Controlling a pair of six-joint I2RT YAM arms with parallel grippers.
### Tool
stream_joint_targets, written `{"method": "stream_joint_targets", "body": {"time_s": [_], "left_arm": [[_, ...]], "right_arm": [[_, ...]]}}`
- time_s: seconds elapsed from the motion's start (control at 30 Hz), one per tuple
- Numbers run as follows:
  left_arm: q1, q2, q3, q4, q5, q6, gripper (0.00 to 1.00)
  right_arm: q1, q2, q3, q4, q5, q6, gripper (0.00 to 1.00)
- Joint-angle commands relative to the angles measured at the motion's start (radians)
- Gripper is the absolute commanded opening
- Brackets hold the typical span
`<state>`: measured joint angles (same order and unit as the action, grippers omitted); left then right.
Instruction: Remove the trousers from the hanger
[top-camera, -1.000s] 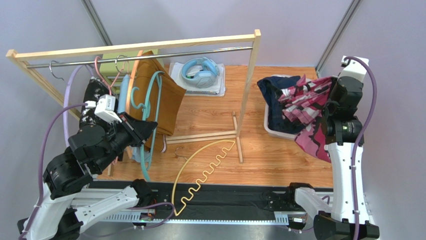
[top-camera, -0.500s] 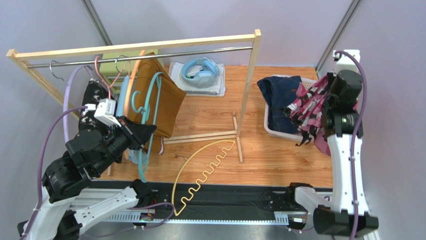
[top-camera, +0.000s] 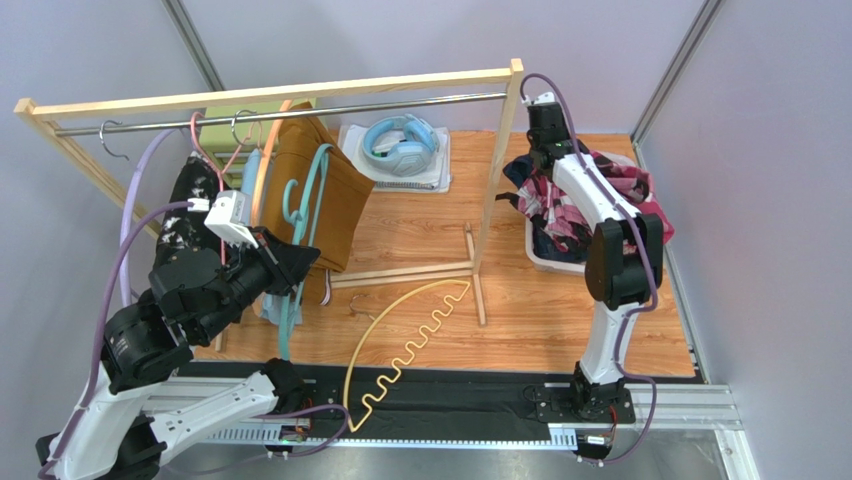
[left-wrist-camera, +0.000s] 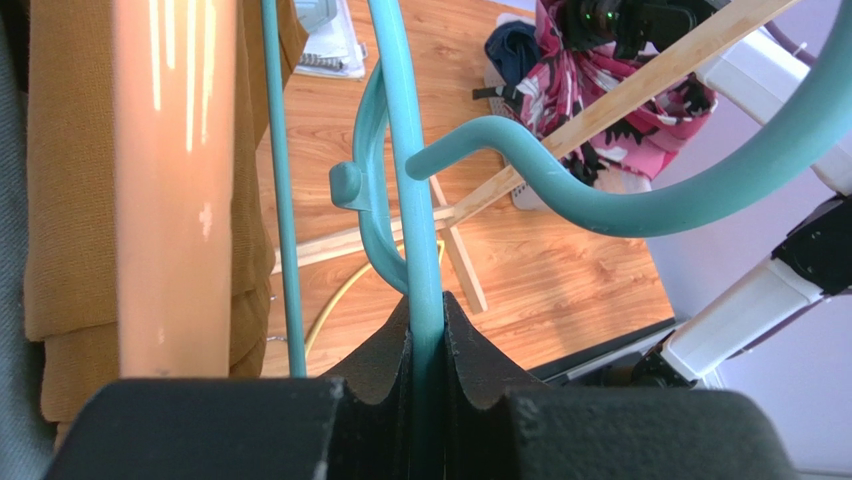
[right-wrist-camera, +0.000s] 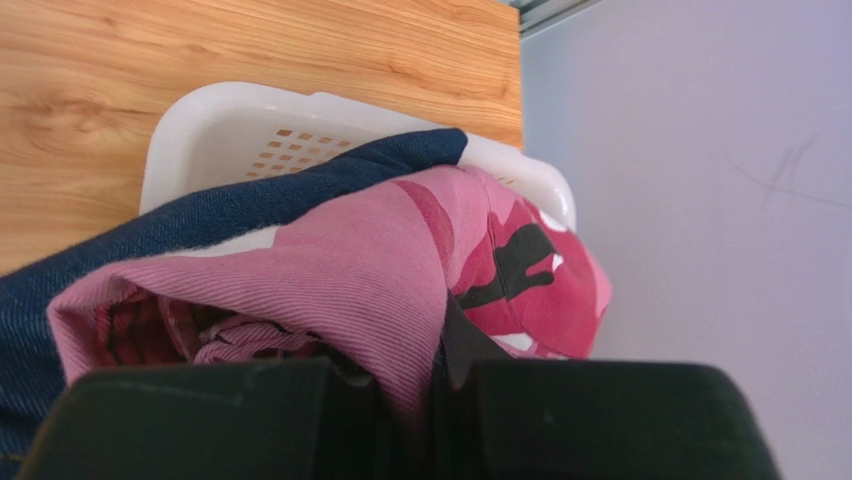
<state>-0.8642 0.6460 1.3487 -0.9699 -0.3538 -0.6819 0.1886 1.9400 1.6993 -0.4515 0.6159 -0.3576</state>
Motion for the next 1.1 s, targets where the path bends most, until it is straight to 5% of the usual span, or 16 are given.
{"method": "stream_joint_targets", "body": {"time_s": [0.0,0.3,0.47,0.57,0.6,0.7,0.8,1.07], "left_arm": [[0.002,0.003,0.018,-0.007,-0.016,-0.001,0.0],[0.002,-0.045,-0.039,-0.015,-0.03,-0.07,0.0],[0.002,-0.011,-0.005,-0.016,-0.047,-0.048,0.0],[0.002,0.01,0.024,-0.029,-0.022,-0.038,0.0],[0.002,0.017,0.03,-0.033,-0.007,-0.042,0.0],[0.002,0.015,0.03,-0.033,0.024,-0.064,0.0],[0.002,0.014,0.027,-0.038,0.029,-0.077,0.0],[0.002,0.04,0.055,-0.027,0.062,-0.071,0.0]], "right_arm": [[0.014,-0.009,0.096,-0.013,0.073,0.13,0.05],[0.014,-0.167,0.01,-0.174,-0.091,0.719,0.08],[-0.027,-0.257,-0.046,-0.177,-0.276,0.894,0.21],[-0.055,-0.263,-0.012,-0.244,-0.367,0.896,0.31],[-0.054,-0.265,0.003,-0.275,-0.364,0.86,0.44],[-0.055,-0.311,0.003,-0.381,-0.303,0.8,0.65],[-0.055,-0.389,-0.03,-0.453,-0.23,0.734,0.76],[0.021,-0.725,-0.216,-0.59,-0.215,0.703,0.79]]}}
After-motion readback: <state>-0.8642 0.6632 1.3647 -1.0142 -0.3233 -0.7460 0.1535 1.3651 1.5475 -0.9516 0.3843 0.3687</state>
